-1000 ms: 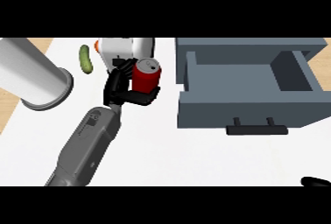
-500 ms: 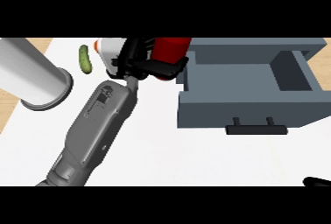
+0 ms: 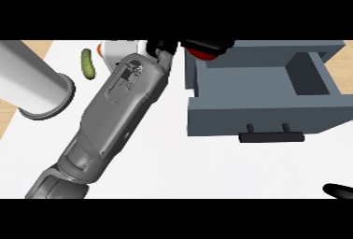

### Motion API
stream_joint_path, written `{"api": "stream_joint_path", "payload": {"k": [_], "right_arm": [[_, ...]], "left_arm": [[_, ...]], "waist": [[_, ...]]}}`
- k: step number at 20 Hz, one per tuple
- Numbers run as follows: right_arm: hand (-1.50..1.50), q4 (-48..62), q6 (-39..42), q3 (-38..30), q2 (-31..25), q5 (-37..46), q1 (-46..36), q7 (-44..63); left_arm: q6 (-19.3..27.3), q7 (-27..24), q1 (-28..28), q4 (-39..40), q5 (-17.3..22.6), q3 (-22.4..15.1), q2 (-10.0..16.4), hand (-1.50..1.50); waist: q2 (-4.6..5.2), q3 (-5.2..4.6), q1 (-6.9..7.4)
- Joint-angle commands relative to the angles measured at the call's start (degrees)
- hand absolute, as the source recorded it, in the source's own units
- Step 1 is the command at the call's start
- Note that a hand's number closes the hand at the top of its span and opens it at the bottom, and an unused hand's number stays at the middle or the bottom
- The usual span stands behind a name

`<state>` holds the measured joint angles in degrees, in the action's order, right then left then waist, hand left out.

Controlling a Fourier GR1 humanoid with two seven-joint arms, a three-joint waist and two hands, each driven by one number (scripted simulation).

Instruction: Pick up the can, place it into the drawer and close the drawer

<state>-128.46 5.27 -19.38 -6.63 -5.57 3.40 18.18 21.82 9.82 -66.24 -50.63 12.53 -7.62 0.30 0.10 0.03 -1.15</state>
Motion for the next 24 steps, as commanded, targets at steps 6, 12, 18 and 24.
{"api": "stream_joint_path", "payload": {"k": [6,12,18,24], "right_arm": [[-1.5,0.4,-0.2,0.0,0.2,-1.0,-0.8,0.4],[-1.5,-1.6,-0.8,0.8,-1.3,0.2,-3.1,3.0],[-1.5,-0.1,-0.6,-0.2,-1.7,-1.0,-3.8,2.6],[-1.5,-0.4,0.4,1.2,-2.2,-1.3,-4.2,3.5]], "left_arm": [[2.9,1.2,-15.3,14.9,3.2,-0.9,-0.3,1.5],[3.5,1.0,-22.3,22.2,7.3,-3.2,-0.3,1.5],[5.4,-0.7,-25.8,28.3,10.4,-5.1,-0.3,1.5],[10.6,-3.2,-26.4,31.9,11.7,-7.5,-0.3,-1.5]], "waist": [[0.32,0.05,-1.25],[0.63,0.07,-2.45],[0.95,0.13,-3.36],[1.23,0.19,-4.72]]}}
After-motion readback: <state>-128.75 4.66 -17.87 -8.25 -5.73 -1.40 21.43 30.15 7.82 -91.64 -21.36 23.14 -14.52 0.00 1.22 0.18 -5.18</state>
